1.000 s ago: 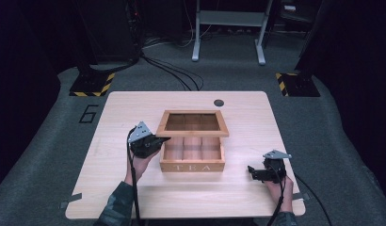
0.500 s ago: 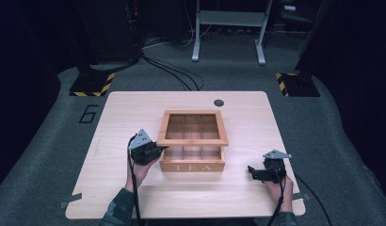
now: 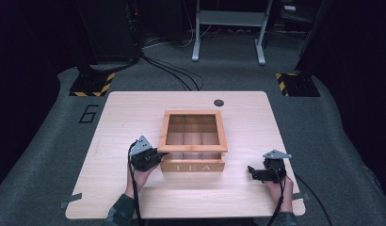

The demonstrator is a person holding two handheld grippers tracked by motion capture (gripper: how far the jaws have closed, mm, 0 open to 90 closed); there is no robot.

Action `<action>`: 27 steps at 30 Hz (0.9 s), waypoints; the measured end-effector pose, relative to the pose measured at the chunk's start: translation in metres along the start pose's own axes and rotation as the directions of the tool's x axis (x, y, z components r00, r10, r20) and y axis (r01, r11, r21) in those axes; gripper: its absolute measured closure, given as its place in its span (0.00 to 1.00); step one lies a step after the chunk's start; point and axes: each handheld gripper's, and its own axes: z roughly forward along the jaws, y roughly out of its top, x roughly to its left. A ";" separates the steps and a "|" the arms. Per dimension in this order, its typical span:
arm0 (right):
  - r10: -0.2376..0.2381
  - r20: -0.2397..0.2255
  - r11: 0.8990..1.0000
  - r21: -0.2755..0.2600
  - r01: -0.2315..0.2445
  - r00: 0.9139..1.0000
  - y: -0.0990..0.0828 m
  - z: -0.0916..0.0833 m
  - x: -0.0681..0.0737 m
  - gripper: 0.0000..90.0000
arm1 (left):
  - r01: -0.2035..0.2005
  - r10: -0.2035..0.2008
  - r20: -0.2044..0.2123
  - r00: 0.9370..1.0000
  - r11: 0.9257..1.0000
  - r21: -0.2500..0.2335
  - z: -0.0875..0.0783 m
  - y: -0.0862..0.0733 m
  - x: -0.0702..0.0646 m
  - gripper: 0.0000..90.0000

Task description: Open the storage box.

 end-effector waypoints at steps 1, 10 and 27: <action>0.000 0.000 1.000 0.000 0.000 1.000 0.000 0.000 0.000 0.10 | 0.002 -0.002 0.003 1.000 1.000 0.003 0.000 -0.001 -0.001 0.96; 0.000 0.000 1.000 0.000 0.000 1.000 0.000 0.000 0.000 0.10 | -0.016 0.016 -0.013 1.000 0.999 0.042 0.001 -0.010 -0.003 0.96; -0.004 0.000 1.000 -0.001 0.004 1.000 0.000 0.000 0.000 0.10 | -0.002 0.004 -0.021 1.000 0.998 0.064 0.000 -0.013 -0.005 0.96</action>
